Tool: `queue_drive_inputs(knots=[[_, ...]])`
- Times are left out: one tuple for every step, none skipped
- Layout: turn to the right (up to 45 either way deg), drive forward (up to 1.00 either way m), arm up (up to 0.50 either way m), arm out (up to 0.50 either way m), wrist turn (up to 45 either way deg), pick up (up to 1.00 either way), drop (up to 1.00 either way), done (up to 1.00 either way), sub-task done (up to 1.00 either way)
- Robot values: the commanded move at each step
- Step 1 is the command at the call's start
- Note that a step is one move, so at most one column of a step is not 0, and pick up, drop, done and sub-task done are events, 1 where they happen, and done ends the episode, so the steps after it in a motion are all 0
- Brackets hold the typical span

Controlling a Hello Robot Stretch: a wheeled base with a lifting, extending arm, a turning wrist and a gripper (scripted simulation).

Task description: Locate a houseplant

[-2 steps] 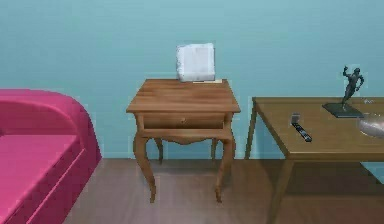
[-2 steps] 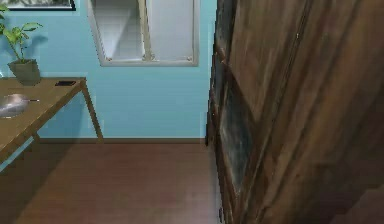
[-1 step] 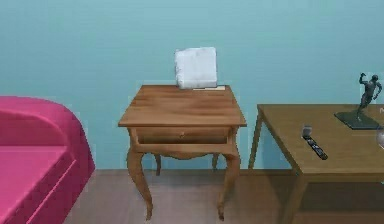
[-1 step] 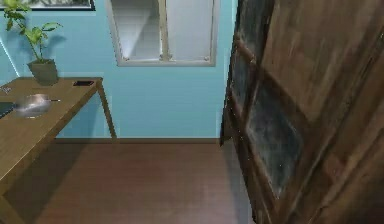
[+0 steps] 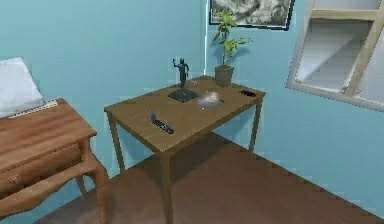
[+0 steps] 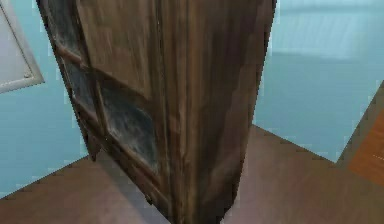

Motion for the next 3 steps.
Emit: queue_drive_inputs(knots=[[18.0,0.0,0.0,0.0,0.0,0.0,0.0,0.0,0.0],[0.0,0.9,0.0,0.0,0.0,0.0,0.0,0.0,0.0],[-15.0,0.0,0.0,0.0,0.0,0.0,0.0,0.0,0.0]])
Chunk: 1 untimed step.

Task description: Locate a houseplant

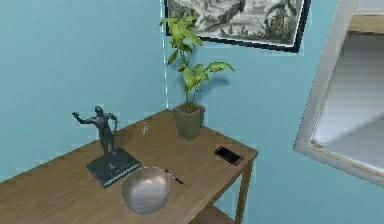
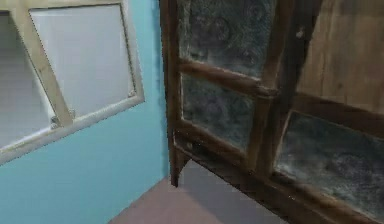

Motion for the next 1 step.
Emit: queue_drive_inputs(knots=[[0.0,0.0,0.0,0.0,0.0,0.0,0.0,1.0,0.0]])
